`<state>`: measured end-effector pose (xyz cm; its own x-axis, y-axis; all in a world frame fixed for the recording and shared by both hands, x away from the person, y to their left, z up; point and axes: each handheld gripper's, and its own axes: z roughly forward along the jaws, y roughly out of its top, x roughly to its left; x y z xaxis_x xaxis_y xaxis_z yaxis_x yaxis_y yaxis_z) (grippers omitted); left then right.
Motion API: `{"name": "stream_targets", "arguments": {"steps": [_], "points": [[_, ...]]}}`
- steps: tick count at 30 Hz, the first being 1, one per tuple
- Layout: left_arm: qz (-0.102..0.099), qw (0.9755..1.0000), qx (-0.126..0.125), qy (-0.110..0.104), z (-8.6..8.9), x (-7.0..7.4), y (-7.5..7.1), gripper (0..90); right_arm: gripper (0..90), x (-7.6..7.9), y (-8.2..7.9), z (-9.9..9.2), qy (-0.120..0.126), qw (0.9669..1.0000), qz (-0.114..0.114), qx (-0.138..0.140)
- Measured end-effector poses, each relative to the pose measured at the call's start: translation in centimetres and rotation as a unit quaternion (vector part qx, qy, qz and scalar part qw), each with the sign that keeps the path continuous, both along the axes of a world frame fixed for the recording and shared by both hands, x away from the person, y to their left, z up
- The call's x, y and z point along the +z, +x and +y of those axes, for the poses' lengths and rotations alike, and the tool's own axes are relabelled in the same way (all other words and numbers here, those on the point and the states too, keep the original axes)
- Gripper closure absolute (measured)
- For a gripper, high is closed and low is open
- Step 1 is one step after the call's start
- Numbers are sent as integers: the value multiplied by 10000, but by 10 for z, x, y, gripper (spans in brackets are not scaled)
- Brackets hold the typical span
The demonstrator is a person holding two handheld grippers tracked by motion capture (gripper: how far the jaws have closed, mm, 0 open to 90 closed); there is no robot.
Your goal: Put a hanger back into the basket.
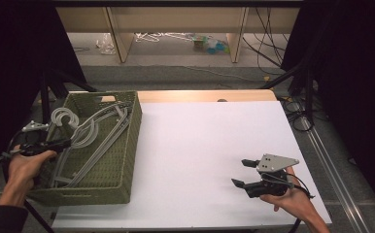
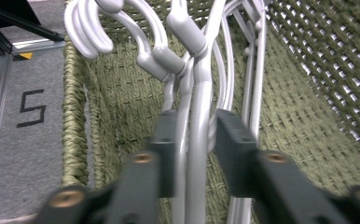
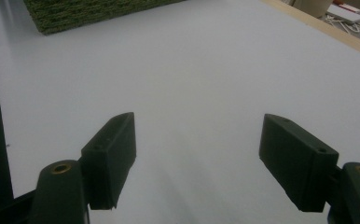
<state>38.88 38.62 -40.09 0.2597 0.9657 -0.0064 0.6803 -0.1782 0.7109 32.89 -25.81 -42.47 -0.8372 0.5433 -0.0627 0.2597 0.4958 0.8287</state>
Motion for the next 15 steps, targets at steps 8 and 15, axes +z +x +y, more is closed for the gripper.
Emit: {"name": "stream_targets", "arguments": {"steps": [8, 15], "points": [[155, 9998, 111, -21, 3, -9, 9, 801, 280, 0, 0, -1, -2, 10000, 7, -3], [103, 9998, 169, -57, 3, -8, 7, 783, 280, 0, 0, 0, 3, 10000, 4, 1]]}}
